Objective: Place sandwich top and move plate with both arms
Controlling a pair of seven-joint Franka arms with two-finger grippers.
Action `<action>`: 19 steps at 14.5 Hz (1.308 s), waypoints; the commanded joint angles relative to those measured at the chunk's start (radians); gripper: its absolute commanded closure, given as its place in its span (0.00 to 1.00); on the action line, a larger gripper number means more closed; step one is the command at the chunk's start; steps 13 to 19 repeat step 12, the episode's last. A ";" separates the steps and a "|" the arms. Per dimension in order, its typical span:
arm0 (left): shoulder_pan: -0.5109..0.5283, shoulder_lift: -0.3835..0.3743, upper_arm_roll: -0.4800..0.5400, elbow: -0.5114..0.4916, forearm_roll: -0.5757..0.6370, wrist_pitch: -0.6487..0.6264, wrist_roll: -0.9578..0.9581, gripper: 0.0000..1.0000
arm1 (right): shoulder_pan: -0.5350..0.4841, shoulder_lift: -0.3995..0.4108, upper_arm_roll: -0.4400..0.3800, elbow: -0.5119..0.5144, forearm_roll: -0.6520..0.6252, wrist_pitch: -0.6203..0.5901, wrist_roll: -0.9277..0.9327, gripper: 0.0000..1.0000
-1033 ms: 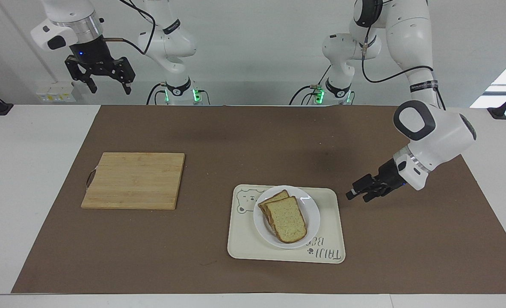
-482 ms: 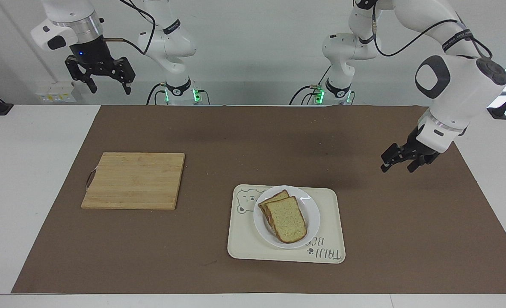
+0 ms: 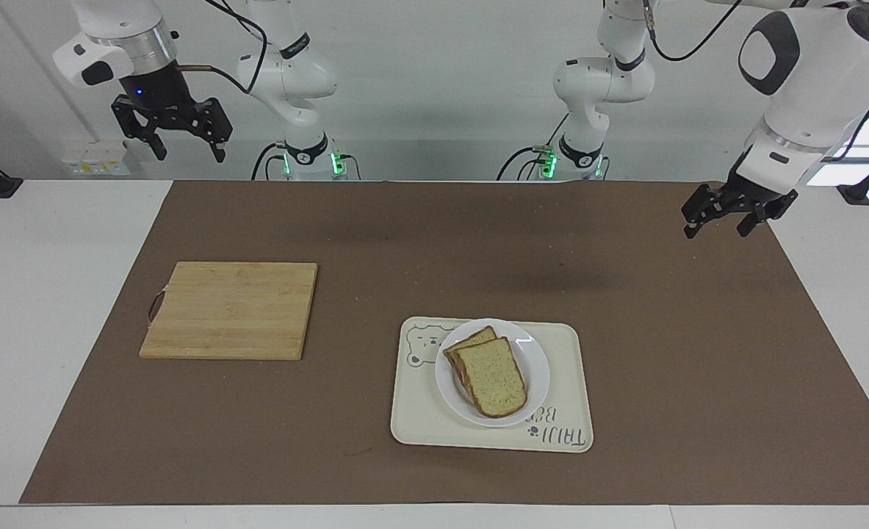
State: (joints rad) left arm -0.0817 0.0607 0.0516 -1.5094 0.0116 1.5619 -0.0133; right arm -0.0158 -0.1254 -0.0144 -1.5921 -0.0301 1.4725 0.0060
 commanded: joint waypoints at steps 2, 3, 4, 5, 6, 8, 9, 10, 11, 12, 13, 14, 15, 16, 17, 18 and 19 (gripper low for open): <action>0.005 0.005 -0.007 0.058 0.027 -0.099 -0.005 0.00 | -0.004 -0.011 0.001 -0.009 0.006 0.000 -0.028 0.00; 0.005 -0.011 0.002 0.051 -0.002 -0.094 -0.001 0.00 | -0.004 -0.011 0.001 -0.009 0.006 0.000 -0.028 0.00; 0.008 -0.012 0.004 0.051 -0.042 -0.094 -0.007 0.00 | -0.004 -0.011 0.001 -0.009 0.006 0.000 -0.028 0.00; 0.008 -0.012 0.005 0.049 -0.050 -0.094 -0.017 0.00 | -0.004 -0.011 0.001 -0.009 0.006 0.000 -0.028 0.00; 0.008 -0.012 0.007 0.049 -0.051 -0.094 -0.016 0.00 | -0.004 -0.011 0.001 -0.009 0.006 0.000 -0.028 0.00; 0.008 -0.013 0.008 0.046 -0.053 -0.094 -0.008 0.00 | -0.004 -0.011 0.001 -0.009 0.006 0.000 -0.028 0.00; 0.008 -0.015 0.010 0.044 -0.053 -0.095 -0.001 0.00 | -0.004 -0.013 0.001 -0.009 0.006 0.000 -0.028 0.00; 0.008 -0.015 0.010 0.044 -0.053 -0.095 0.001 0.00 | -0.004 -0.011 0.001 -0.009 0.006 0.000 -0.028 0.00; 0.008 -0.015 0.010 0.044 -0.053 -0.095 0.001 0.00 | -0.004 -0.013 0.001 -0.009 0.006 0.000 -0.028 0.00; 0.011 -0.015 0.008 0.044 -0.053 -0.094 0.003 0.00 | -0.004 -0.011 0.001 -0.009 0.006 0.000 -0.028 0.00; 0.011 -0.015 0.008 0.044 -0.053 -0.094 0.003 0.00 | -0.004 -0.011 0.001 -0.009 0.006 0.000 -0.028 0.00; 0.011 -0.015 0.008 0.044 -0.053 -0.094 0.003 0.00 | -0.004 -0.011 0.001 -0.009 0.006 0.000 -0.028 0.00; 0.011 -0.015 0.008 0.044 -0.053 -0.094 0.003 0.00 | -0.004 -0.011 0.001 -0.009 0.006 0.000 -0.028 0.00; 0.011 -0.015 0.008 0.044 -0.053 -0.094 0.003 0.00 | -0.004 -0.011 0.001 -0.009 0.006 0.000 -0.028 0.00; 0.011 -0.015 0.008 0.044 -0.053 -0.094 0.003 0.00 | -0.004 -0.011 0.001 -0.009 0.006 0.000 -0.028 0.00; 0.011 -0.015 0.008 0.044 -0.053 -0.094 0.003 0.00 | -0.004 -0.011 0.001 -0.009 0.006 0.000 -0.028 0.00; 0.011 -0.015 0.008 0.044 -0.053 -0.094 0.003 0.00 | -0.004 -0.011 0.001 -0.009 0.006 0.000 -0.028 0.00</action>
